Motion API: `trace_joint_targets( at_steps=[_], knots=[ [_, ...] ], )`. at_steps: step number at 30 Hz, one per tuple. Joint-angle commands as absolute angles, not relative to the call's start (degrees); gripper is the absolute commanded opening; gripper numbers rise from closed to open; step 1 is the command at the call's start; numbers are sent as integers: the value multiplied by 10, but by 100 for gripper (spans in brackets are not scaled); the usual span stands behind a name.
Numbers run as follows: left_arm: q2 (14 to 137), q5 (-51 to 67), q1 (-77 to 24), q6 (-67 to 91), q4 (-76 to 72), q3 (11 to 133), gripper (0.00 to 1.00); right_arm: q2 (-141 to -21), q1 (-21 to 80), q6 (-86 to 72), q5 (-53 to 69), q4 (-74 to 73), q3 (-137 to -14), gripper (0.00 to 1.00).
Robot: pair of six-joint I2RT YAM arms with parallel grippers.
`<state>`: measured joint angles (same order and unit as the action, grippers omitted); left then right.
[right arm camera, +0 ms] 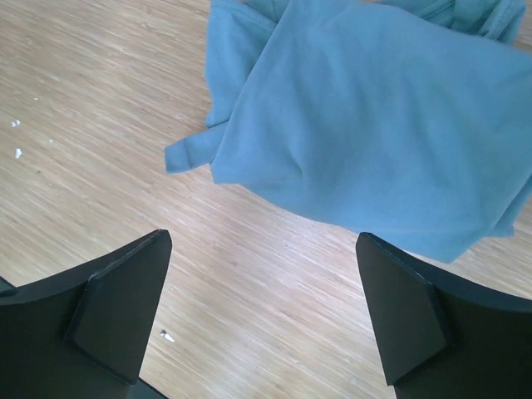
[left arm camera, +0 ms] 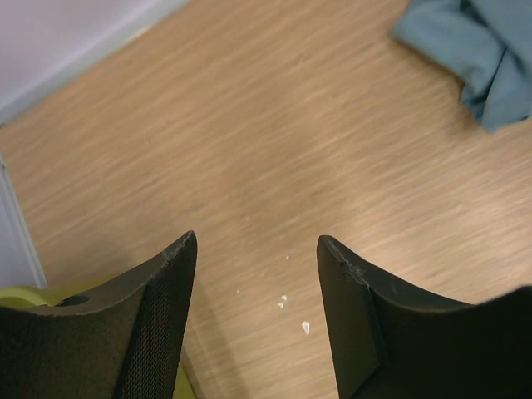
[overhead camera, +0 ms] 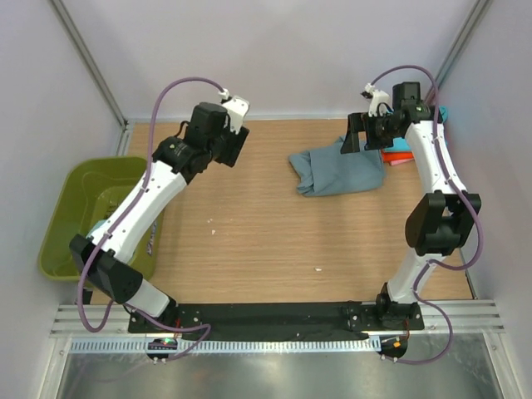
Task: Fold and stack the t-shirts
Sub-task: Move the tshirt to the center of the board, then flatten the tshirt out
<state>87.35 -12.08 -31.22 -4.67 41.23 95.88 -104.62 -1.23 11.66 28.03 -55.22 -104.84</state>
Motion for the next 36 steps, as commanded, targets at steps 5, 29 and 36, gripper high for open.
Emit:
trace_joint_targets(
  at_steps=[5,29,36],
  knots=[
    [842,-142,-298,-13,411,912,62,-1118,-18,155,302,-568,-1122,99],
    [864,-127,-246,20,401,917,64,-1445,170,208,187,-540,-1416,76],
    [875,-123,-243,25,399,932,64,-1458,182,213,123,-539,-1390,72]
  ],
)
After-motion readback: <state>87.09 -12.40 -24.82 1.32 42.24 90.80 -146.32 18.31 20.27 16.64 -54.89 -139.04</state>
